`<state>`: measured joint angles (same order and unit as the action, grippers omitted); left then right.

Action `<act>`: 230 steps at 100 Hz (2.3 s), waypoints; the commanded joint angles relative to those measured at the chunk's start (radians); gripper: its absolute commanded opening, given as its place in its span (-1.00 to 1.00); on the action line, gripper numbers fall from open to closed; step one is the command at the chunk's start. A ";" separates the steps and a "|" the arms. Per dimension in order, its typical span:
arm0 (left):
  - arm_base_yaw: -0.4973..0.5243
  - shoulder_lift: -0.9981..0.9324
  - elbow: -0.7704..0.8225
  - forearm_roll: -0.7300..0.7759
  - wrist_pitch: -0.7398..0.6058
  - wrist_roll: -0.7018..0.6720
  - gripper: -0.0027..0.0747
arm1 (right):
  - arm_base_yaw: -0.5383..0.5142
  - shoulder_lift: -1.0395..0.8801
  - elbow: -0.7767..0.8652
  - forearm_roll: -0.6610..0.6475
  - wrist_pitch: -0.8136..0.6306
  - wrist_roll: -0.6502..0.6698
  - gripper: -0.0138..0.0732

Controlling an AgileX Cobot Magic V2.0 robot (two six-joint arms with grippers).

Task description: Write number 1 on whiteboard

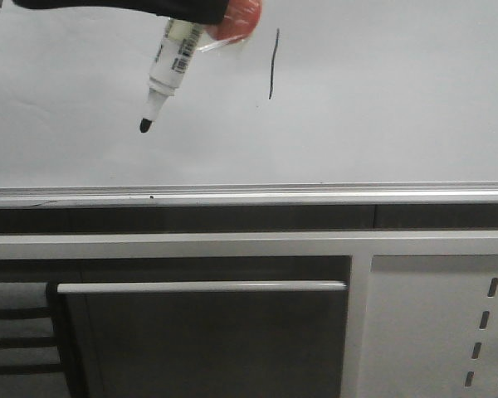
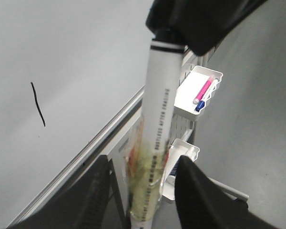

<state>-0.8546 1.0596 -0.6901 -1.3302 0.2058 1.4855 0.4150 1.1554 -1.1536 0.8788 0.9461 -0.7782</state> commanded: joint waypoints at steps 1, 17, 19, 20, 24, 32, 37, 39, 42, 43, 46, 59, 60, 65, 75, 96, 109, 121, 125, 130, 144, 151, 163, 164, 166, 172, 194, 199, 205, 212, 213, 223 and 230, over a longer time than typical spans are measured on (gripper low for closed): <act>-0.006 -0.015 -0.033 -0.011 -0.010 -0.002 -0.17 | -0.006 -0.018 -0.032 0.043 -0.041 -0.003 -0.83; -0.006 -0.015 -0.033 -0.011 -0.022 -0.002 -0.22 | -0.006 -0.018 -0.032 0.043 -0.043 -0.003 -0.83; -0.006 -0.015 -0.033 -0.011 -0.025 -0.002 -0.25 | -0.006 -0.018 -0.032 0.043 -0.043 -0.003 -0.83; -0.006 -0.015 -0.033 -0.011 -0.027 -0.002 -0.27 | -0.006 -0.018 -0.032 0.043 -0.043 -0.003 -0.83; -0.006 -0.015 -0.033 -0.011 -0.031 -0.002 -0.36 | -0.006 -0.018 -0.032 0.043 -0.043 -0.003 -0.83; -0.006 -0.015 -0.033 -0.011 -0.040 -0.002 -0.60 | -0.006 -0.018 -0.032 0.043 -0.037 -0.003 -0.83; -0.006 -0.015 -0.033 -0.011 -0.040 -0.002 -0.74 | -0.006 -0.018 -0.032 0.043 -0.032 -0.003 -0.83; -0.006 -0.015 -0.033 -0.011 -0.040 -0.002 -0.80 | -0.006 -0.018 -0.032 0.043 -0.032 -0.003 -0.83; -0.006 -0.015 -0.033 -0.009 -0.040 -0.002 -0.88 | -0.006 -0.018 -0.032 0.043 -0.028 -0.003 -0.83; -0.006 -0.015 -0.033 -0.009 -0.040 -0.002 -0.88 | -0.006 -0.018 -0.032 0.043 -0.028 -0.003 -0.83; -0.006 -0.015 -0.033 -0.009 -0.040 -0.002 -0.94 | -0.006 -0.018 -0.032 0.043 -0.026 -0.003 -0.83; -0.006 -0.015 -0.033 -0.005 -0.040 -0.002 -0.98 | -0.006 -0.018 -0.032 0.043 -0.016 -0.003 -0.83; -0.006 -0.015 -0.033 -0.005 -0.040 -0.002 -0.98 | -0.006 -0.018 -0.032 0.043 -0.015 -0.003 -0.83; -0.006 -0.015 -0.033 -0.005 -0.040 -0.002 -0.98 | -0.006 -0.018 -0.032 0.043 -0.015 -0.003 -0.83; -0.006 -0.015 -0.033 -0.005 -0.040 -0.002 -0.98 | -0.006 -0.018 -0.032 0.043 -0.009 -0.003 -0.83; -0.006 -0.017 -0.033 -0.005 -0.042 -0.002 -0.98 | -0.006 -0.018 -0.032 0.043 0.007 -0.003 -0.78; -0.006 -0.026 -0.033 -0.014 -0.076 -0.004 -0.98 | -0.021 -0.022 -0.032 0.043 0.002 -0.003 -0.34; -0.006 -0.043 -0.031 -0.024 -0.125 -0.009 -0.98 | -0.065 -0.039 -0.032 0.043 0.002 -0.002 0.13; -0.006 -0.053 -0.029 -0.040 -0.159 -0.009 -0.98 | -0.083 -0.045 -0.032 0.043 0.002 -0.002 0.20; -0.006 -0.065 -0.023 -0.058 -0.200 -0.009 -0.98 | -0.107 -0.060 -0.032 0.043 0.002 -0.002 0.21; -0.006 -0.077 -0.014 -0.129 -0.315 -0.009 -0.98 | -0.158 -0.099 -0.032 0.043 0.002 -0.002 0.21; -0.006 -0.073 -0.014 -0.139 -0.370 -0.011 -0.98 | -0.161 -0.112 -0.032 0.043 0.002 -0.002 0.21; -0.006 -0.056 -0.014 -0.104 -0.507 -0.102 -0.98 | -0.161 -0.124 -0.032 0.050 0.010 -0.002 0.21; -0.006 -0.056 -0.014 -0.084 -0.511 -0.114 -0.98 | -0.161 -0.126 -0.032 0.050 0.010 -0.002 0.21; -0.006 -0.054 -0.014 -0.049 -0.523 -0.155 -0.98 | -0.161 -0.126 -0.032 0.050 0.010 -0.002 0.21; -0.006 -0.041 -0.014 0.065 -0.562 -0.304 -0.98 | -0.161 -0.126 -0.032 0.052 0.011 -0.002 0.21; -0.006 0.035 -0.014 0.404 -0.723 -0.726 -0.98 | -0.161 -0.126 -0.032 0.052 0.026 -0.002 0.21; -0.006 0.052 -0.014 0.439 -0.747 -0.762 -0.98 | -0.161 -0.126 -0.032 0.052 0.031 -0.002 0.21; -0.006 0.071 -0.014 0.468 -0.763 -0.801 -0.98 | -0.161 -0.126 -0.032 0.052 0.033 -0.002 0.21; -0.006 0.092 -0.014 0.495 -0.786 -0.839 -0.98 | -0.161 -0.126 -0.032 0.052 0.033 -0.002 0.21; -0.006 0.094 -0.014 0.498 -0.790 -0.842 -0.98 | -0.161 -0.126 -0.032 0.052 0.033 -0.002 0.21; -0.006 0.124 -0.014 0.511 -0.845 -0.868 -0.98 | -0.161 -0.126 -0.032 0.052 0.033 -0.002 0.21; -0.006 0.141 -0.014 0.515 -0.859 -0.871 -0.98 | -0.161 -0.126 -0.032 0.052 0.033 -0.002 0.21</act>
<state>-0.8567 1.2022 -0.6771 -0.8607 -0.5635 0.6410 0.2575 1.0486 -1.1536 0.8788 1.0082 -0.7764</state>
